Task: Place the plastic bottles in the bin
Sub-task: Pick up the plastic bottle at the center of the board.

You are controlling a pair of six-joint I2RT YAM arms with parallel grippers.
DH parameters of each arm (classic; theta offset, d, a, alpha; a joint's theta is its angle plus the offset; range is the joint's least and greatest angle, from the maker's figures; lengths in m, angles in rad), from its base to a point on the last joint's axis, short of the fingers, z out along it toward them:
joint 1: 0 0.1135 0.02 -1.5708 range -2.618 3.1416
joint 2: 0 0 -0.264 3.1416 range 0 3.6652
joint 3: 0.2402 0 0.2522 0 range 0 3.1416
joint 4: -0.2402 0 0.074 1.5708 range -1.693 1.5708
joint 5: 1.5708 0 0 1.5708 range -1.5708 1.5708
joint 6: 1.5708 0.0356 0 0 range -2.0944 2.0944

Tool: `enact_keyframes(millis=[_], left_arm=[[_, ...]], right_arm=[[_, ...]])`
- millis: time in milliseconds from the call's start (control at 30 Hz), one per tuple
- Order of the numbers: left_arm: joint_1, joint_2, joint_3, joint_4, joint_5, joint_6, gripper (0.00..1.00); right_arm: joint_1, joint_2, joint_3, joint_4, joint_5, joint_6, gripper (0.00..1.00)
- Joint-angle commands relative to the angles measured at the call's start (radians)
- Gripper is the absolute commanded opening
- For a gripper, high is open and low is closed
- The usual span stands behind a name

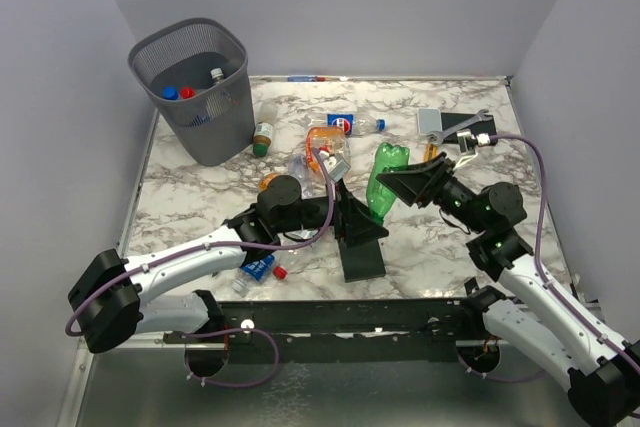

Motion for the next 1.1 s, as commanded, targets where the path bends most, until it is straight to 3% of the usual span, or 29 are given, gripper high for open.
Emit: enact_keyframes(millis=[0, 167, 233, 300, 367, 467, 733, 767, 833, 900, 1067], left_arm=[[-0.017, 0.004, 0.039, 0.001, -0.012, 0.024, 0.64], [-0.017, -0.014, 0.041, 0.003, -0.083, 0.034, 0.43], [-0.017, -0.019, 0.044, 0.007, -0.111, 0.034, 0.41], [-0.017, -0.020, 0.043, 0.017, -0.125, 0.029, 0.47], [-0.017, -0.015, 0.045, 0.020, -0.131, 0.026, 0.63], [-0.017, 0.003, 0.048, 0.019, -0.122, 0.022, 0.65], [-0.017, 0.014, 0.039, 0.024, -0.126, 0.020, 0.23], [-0.018, 0.008, 0.031, 0.024, -0.126, 0.025, 0.15], [-0.017, -0.008, 0.019, 0.015, -0.131, 0.049, 0.00], [-0.017, -0.040, 0.015, -0.034, -0.175, 0.101, 0.00], [-0.018, -0.154, 0.063, -0.259, -0.366, 0.376, 0.00]], right_arm=[[0.008, -0.018, 0.036, -0.035, -0.015, -0.029, 0.41], [0.007, -0.034, 0.050, -0.088, -0.021, -0.070, 0.42], [0.007, -0.038, 0.051, -0.101, -0.027, -0.079, 0.43], [0.008, -0.043, 0.050, -0.111, -0.029, -0.086, 0.44], [0.007, -0.045, 0.047, -0.115, -0.029, -0.090, 0.44], [0.008, -0.046, 0.043, -0.107, -0.033, -0.088, 0.44], [0.008, -0.042, 0.037, -0.102, -0.055, -0.081, 0.47], [0.008, -0.041, 0.042, -0.105, -0.060, -0.080, 0.52], [0.008, -0.035, 0.069, -0.140, -0.075, -0.081, 0.79], [0.007, -0.026, 0.119, -0.213, -0.096, -0.091, 0.98], [0.008, -0.003, 0.325, -0.486, -0.145, -0.216, 1.00]])
